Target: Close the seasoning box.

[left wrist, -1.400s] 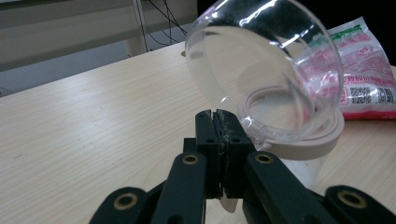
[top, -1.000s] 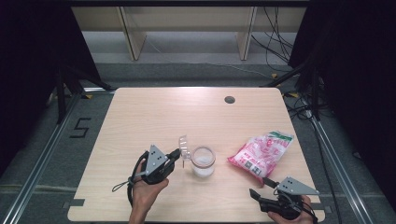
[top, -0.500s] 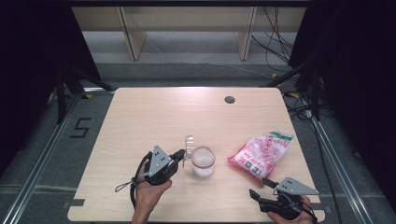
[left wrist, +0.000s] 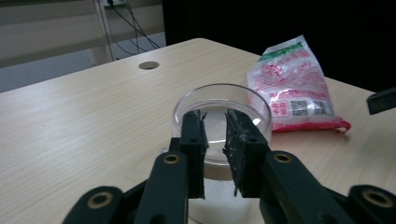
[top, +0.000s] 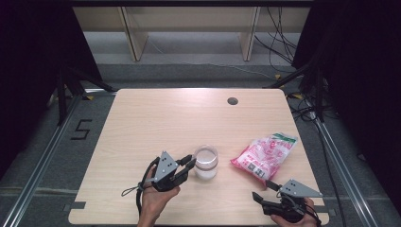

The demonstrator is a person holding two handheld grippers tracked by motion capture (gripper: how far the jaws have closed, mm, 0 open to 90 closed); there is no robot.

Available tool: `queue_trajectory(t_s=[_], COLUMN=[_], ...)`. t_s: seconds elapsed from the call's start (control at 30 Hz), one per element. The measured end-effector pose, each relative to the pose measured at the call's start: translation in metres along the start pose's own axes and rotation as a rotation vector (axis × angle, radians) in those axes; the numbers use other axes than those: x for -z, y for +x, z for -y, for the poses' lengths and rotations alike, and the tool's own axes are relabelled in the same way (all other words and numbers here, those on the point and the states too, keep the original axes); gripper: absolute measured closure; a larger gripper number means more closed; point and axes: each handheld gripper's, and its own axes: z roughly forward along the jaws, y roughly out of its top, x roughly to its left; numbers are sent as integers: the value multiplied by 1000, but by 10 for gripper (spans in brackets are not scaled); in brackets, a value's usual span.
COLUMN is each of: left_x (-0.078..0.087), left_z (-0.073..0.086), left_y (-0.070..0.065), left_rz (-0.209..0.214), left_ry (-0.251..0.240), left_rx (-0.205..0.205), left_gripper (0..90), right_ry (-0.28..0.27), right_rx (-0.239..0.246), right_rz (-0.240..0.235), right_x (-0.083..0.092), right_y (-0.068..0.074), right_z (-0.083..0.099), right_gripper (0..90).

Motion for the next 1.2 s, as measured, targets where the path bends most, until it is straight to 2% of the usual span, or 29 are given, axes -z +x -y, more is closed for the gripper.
queue_trajectory(t_s=[0.03, 0.07, 0.1, 0.13, 0.17, 0.2, 0.27, 0.3, 0.33, 0.37, 0.47, 0.5, 0.53, 0.57, 0.63, 0.67, 0.7, 0.87, 0.9, 0.97, 1.0, 1.07, 1.13, 1.17, 1.2], left_x=[1, 1, 2, 3, 4, 4, 4, 4, 3, 4, 5, 7, 7, 8, 8, 9, 10, 12, 11, 11, 11, 10, 11, 11, 12], left_z=[1, 1, 1, 1, 1, 2, 2, 3, 3, 4, 6, 6, 7, 9, 10, 12, 12, 15, 17, 18, 20, 22, 24, 25, 26], left_y=[-2, -3, -3, -4, -6, -6, -8, -8, -8, -10, -12, -11, -13, -15, -14, -18, -19, -24, -26, -27, -27, -29, -30, -30, -31], left_rz=[7, 14, 17, 26, 19, 20, 16, 15, 20, 16, 22, 29, 34, 46, 64, 62, 62, 81, 81, 76, 75, 82, 77, 83, 80], left_ry=[-3, 1, 2, -1, 3, 6, 9, 7, 1, 7, 10, 14, 10, 9, 12, 19, 19, 13, 6, 20, 23, 29, 29, 26, 27], left_rx=[20, 26, 22, 17, 32, 33, 38, 37, 27, 41, 33, -1, 11, 19, 0, 31, 28, 11, 22, 18, 18, 21, 27, 22, 20], left_gripper=[689, 644, 625, 604, 575, 552, 507, 494, 476, 463, 414, 398, 375, 361, 325, 311, 304, 274, 270, 268, 264, 263, 263, 262, 261], right_ry=[8, 16, 18, 15, 6, -4, 5, 0, 8, 3, -1, 29, 26, 11, 3, 17, 5, 6, 6, 11, 6, 19, 22, 25, 16], right_rx=[1, -27, -29, -19, 4, 6, 4, -13, -9, -8, -14, -76, -65, -24, -5, -61, -27, -19, -19, -23, -5, -12, -4, -22, 13], right_rz=[-1, 3, 1, 2, -7, 4, 1, -8, -4, -4, -12, -18, -23, -29, -25, -42, -47, -56, -58, -49, -50, -62, -51, -57, -53], right_x=[1, 1, 1, 1, -1, -1, 0, -1, -1, 0, 0, 1, 1, -1, -2, -1, -2, -3, -3, -3, -4, -3, -4, -3, -3], right_y=[0, 2, 2, 1, -2, -2, -2, -1, -1, -2, -2, 3, 2, -1, -1, 3, 1, 2, 2, 3, 2, 3, 3, 4, 2], right_z=[0, 0, 0, 0, 0, 1, 1, 1, 1, 1, 1, 1, 1, 0, 1, 1, 1, 1, 1, 1, 1, 1, 1, 1, 1], right_gripper=[325, 325, 325, 324, 324, 324, 323, 324, 323, 323, 322, 321, 321, 320, 320, 319, 317, 314, 314, 314, 314, 314, 314, 314, 314])
